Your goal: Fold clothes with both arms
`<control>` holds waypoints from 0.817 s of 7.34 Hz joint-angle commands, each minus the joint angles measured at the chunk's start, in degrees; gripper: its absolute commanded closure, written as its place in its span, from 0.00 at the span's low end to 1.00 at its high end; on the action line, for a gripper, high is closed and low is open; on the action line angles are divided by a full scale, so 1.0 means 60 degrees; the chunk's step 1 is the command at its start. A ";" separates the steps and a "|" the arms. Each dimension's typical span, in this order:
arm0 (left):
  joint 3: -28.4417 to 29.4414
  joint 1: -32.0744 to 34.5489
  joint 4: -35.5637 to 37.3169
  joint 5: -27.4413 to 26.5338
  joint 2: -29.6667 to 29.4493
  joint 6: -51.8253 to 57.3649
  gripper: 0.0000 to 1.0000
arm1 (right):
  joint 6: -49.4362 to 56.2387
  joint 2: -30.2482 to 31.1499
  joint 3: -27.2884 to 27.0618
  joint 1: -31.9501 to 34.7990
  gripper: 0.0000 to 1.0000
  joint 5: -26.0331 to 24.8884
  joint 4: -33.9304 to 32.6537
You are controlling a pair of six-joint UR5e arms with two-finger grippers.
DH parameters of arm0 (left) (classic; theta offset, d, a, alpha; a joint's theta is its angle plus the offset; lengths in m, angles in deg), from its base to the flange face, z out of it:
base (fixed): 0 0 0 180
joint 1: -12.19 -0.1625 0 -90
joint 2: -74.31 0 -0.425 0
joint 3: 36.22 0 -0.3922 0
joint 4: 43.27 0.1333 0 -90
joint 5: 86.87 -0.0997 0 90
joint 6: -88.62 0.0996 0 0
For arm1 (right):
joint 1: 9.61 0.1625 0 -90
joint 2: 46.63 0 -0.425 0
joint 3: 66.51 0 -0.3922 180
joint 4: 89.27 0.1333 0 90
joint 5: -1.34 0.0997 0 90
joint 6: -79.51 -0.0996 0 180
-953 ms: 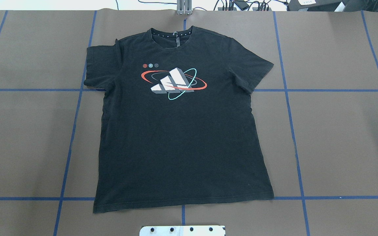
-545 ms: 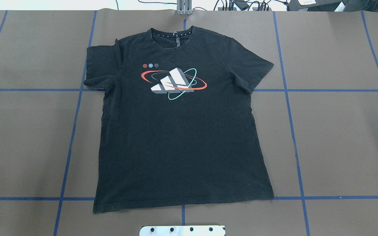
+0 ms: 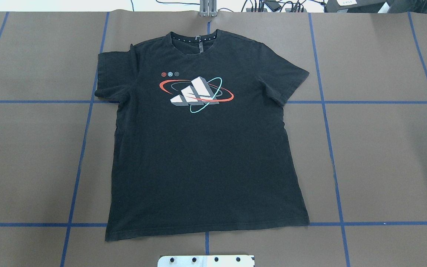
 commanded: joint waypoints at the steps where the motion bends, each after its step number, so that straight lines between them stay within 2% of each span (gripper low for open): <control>1: -0.0134 -0.0011 -0.1075 -0.0033 -0.0018 -0.0025 0.00 | -0.0018 -0.0005 -0.0325 -0.0044 0.00 0.0189 0.0202; 2: -0.0134 -0.0025 -0.1630 -0.0004 -0.0193 -0.0039 0.00 | -0.0018 -0.0020 -0.0386 -0.0044 0.00 0.0278 0.0755; 3: -0.0076 -0.0040 -0.2636 -0.0018 -0.0238 -0.0025 0.00 | -0.0032 -0.0049 -0.0372 -0.0044 0.00 0.0293 0.1935; 4: 0.0069 -0.0040 -0.4140 -0.0019 -0.0398 -0.0039 0.00 | -0.0062 -0.0122 -0.0299 -0.0102 0.00 0.0308 0.2397; 5: 0.0187 -0.0054 -0.5329 -0.0033 -0.0864 -0.0083 0.00 | -0.0163 -0.0412 -0.0066 -0.0190 0.00 0.0322 0.2416; 6: 0.0391 -0.0113 -0.5588 -0.0019 -0.1376 -0.0054 0.00 | -0.0222 -0.0662 0.0139 -0.0191 0.00 0.0511 0.2445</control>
